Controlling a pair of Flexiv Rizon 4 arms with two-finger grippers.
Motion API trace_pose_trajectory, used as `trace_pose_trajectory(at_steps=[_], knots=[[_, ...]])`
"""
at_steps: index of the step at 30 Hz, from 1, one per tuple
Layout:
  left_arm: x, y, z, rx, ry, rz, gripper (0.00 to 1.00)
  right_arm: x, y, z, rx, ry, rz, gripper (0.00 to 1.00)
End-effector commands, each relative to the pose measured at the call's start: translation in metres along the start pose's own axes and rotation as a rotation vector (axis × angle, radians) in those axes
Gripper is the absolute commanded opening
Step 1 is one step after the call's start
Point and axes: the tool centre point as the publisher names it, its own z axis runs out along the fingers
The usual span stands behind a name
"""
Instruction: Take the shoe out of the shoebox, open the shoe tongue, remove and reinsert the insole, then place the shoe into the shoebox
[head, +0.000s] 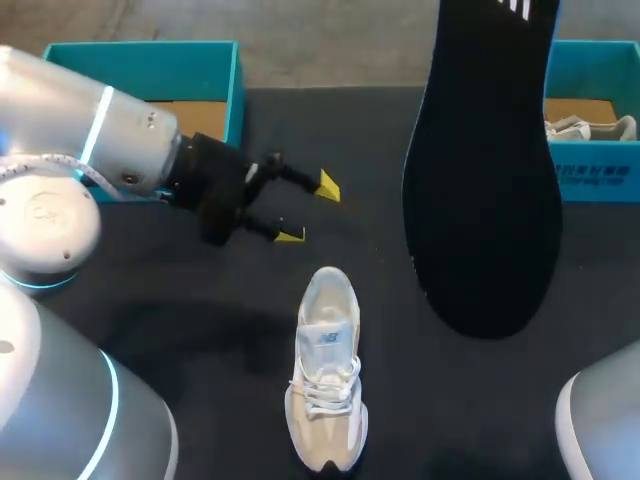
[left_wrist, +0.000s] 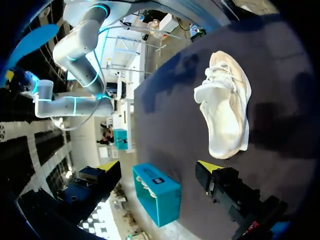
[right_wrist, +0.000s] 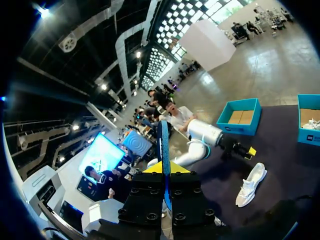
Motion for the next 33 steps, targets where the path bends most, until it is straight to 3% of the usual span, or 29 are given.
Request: trace_pose_trajectory(at_steps=[1,15,33], knots=[[0.007,0.004,-0.010,0.004,-0.183,0.080,1.00,0.001,0.002,0.001,0.003,-0.002,0.001,0.00],[-0.004,0.016,-0.038,0.004,-0.357,0.202,1.00,0.001,0.002,0.001,0.003,-0.002,0.001,0.00],[-0.016,0.025,-0.045,-0.039,-0.449,0.160,1.00,0.001,0.002,0.001,0.003,-0.002,0.001,0.00]])
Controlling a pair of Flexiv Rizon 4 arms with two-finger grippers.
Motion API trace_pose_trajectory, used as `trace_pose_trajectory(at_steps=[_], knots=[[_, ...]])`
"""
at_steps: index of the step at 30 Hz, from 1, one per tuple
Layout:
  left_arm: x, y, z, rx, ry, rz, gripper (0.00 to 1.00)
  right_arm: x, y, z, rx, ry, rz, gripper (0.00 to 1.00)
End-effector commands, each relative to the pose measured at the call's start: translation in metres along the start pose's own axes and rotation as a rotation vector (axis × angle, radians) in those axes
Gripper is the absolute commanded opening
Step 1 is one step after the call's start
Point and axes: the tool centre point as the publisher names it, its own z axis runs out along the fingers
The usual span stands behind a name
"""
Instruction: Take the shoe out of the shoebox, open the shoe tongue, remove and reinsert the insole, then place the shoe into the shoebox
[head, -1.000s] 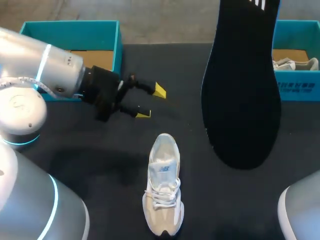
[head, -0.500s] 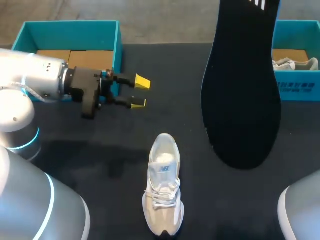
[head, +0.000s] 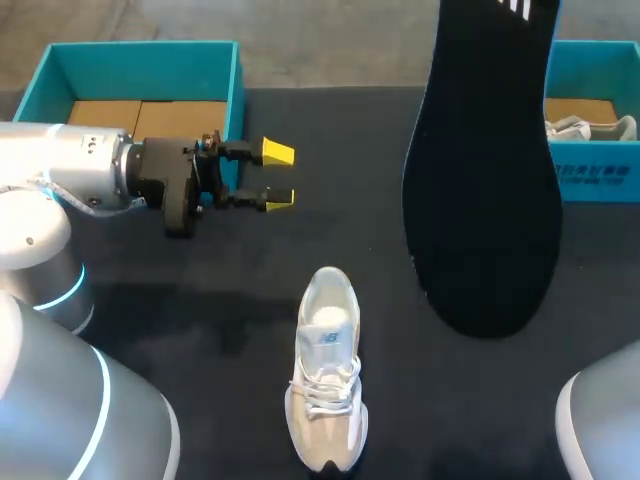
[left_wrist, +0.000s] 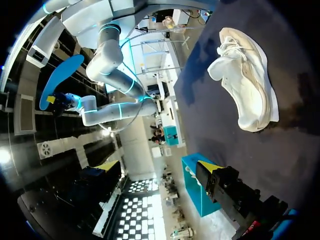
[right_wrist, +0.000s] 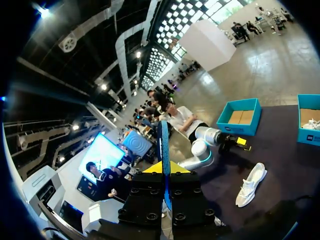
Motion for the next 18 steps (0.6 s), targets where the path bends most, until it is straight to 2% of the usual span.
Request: trace_pose_trajectory(at_steps=[1,11,13,14,15,18], knots=[[0.002,-0.001,0.000,-0.003,-0.003,0.002,1.00,0.001,0.002,0.001,0.003,-0.002,0.001,0.00],[0.002,-0.001,0.000,-0.003,-0.003,0.002,1.00,0.001,0.002,0.001,0.003,-0.002,0.001,0.00],[0.002,-0.001,0.000,-0.003,-0.003,0.002,1.00,-0.010,0.017,0.007,0.043,0.008,0.020,0.00],[0.002,-0.001,0.000,-0.003,-0.003,0.002,1.00,-0.010,0.017,0.007,0.043,0.008,0.020,0.00],[0.002,-0.001,0.000,-0.003,-0.003,0.002,1.00,-0.019,0.028,0.013,0.056,0.029,0.040,0.00],[0.002,-0.001,0.000,-0.003,-0.003,0.002,1.00,-0.033,0.040,0.023,0.080,0.077,0.052,0.00]])
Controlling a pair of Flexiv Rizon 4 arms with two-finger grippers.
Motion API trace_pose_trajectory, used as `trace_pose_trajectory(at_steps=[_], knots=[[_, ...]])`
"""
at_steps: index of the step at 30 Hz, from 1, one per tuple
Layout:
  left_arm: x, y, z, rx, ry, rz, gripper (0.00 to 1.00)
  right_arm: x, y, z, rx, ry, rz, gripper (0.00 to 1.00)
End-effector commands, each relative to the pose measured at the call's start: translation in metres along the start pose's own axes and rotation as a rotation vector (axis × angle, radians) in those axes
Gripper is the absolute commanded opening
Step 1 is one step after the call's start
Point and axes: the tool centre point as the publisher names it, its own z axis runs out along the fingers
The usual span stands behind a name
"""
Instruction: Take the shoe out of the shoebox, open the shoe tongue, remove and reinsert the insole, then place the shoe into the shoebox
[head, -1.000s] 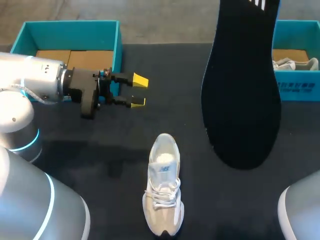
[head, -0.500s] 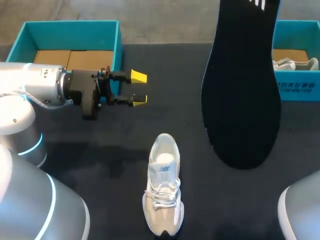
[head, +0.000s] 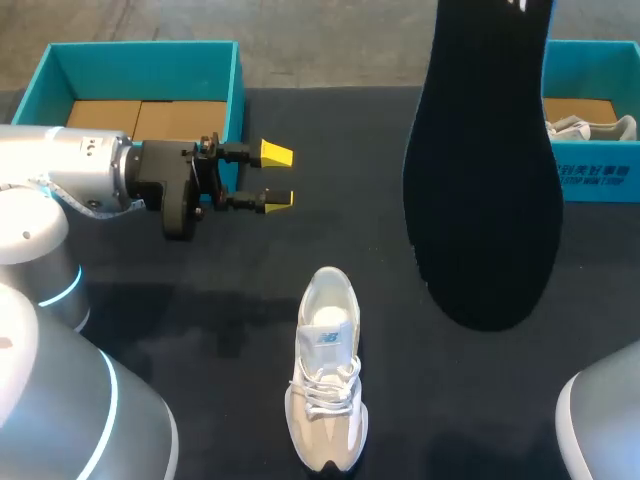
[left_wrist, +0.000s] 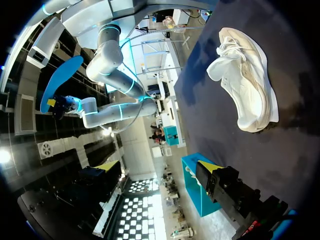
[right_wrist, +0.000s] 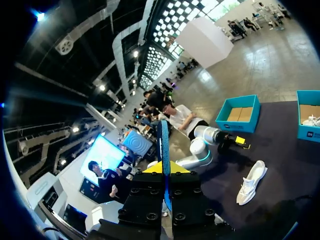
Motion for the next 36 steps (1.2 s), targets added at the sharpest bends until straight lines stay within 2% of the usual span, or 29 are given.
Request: trace_pose_trajectory(at_steps=[1,2,3,5,6,13,19,26,36], knots=[[0.000,0.000,0.001,-0.003,0.000,0.002,1.00,-0.026,0.029,0.021,0.069,0.084,0.016,0.00],[0.000,0.000,0.001,-0.003,0.000,0.002,1.00,-0.026,0.029,0.021,0.069,0.084,0.016,0.00],[0.000,0.000,0.001,-0.003,0.000,0.002,1.00,-0.036,0.034,0.026,0.093,0.089,0.037,0.00],[0.000,0.000,0.001,-0.003,0.000,0.002,1.00,-0.042,0.036,0.028,0.098,0.095,0.045,0.00],[0.000,0.000,0.001,-0.003,0.000,0.002,1.00,-0.052,0.039,0.030,0.100,0.107,0.059,0.00],[0.000,0.000,0.001,-0.003,0.000,0.002,1.00,-0.086,0.046,0.039,0.120,0.135,0.102,0.00],[0.000,0.000,0.001,-0.003,0.000,0.002,1.00,-0.107,0.050,0.045,0.128,0.151,0.127,0.00],[0.000,0.000,0.001,-0.003,0.000,0.002,1.00,-0.121,0.055,0.050,0.130,0.170,0.131,0.00],[0.000,0.000,0.001,-0.003,0.000,0.002,1.00,-0.121,0.055,0.050,0.130,0.170,0.131,0.00]])
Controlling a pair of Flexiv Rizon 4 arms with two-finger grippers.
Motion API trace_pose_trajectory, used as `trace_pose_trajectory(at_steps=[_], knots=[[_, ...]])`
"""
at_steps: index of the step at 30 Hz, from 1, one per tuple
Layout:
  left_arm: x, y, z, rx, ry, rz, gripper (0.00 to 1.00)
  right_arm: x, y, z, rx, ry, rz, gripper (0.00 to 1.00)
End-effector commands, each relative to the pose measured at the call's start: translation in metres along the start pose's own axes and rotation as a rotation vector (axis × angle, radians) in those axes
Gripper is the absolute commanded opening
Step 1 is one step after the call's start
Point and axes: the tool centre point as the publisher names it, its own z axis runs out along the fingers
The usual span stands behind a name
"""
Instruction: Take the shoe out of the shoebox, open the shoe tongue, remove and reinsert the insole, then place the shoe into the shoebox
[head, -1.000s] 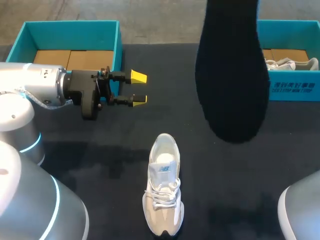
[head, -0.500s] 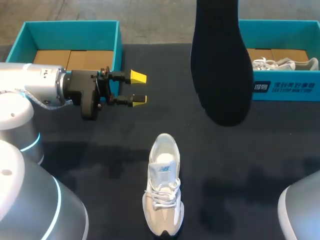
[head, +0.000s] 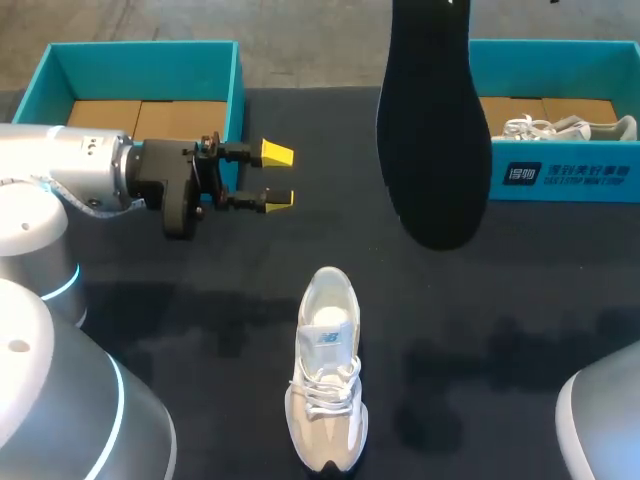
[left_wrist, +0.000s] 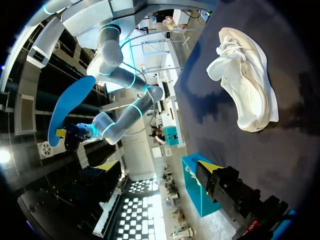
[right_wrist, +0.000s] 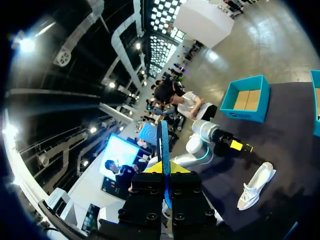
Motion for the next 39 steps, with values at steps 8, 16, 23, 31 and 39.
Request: trace_pose_trajectory(at_steps=[8,16,23,31,39], knots=[[0.000,-0.001,0.001,-0.005,-0.001,0.002,1.00,0.000,0.001,0.002,0.002,0.002,0.001,0.00],[0.000,-0.001,0.001,-0.005,-0.001,0.002,1.00,-0.020,0.023,0.016,0.031,0.033,-0.014,0.00],[0.000,-0.001,0.001,-0.005,-0.001,0.002,1.00,-0.043,0.035,0.016,0.052,0.030,-0.010,0.00],[0.000,-0.001,0.001,-0.005,-0.001,0.002,1.00,-0.060,0.040,0.013,0.046,0.035,-0.006,0.00],[0.000,-0.001,0.001,-0.005,-0.001,0.002,1.00,-0.065,0.044,0.013,0.032,0.052,0.007,0.00]])
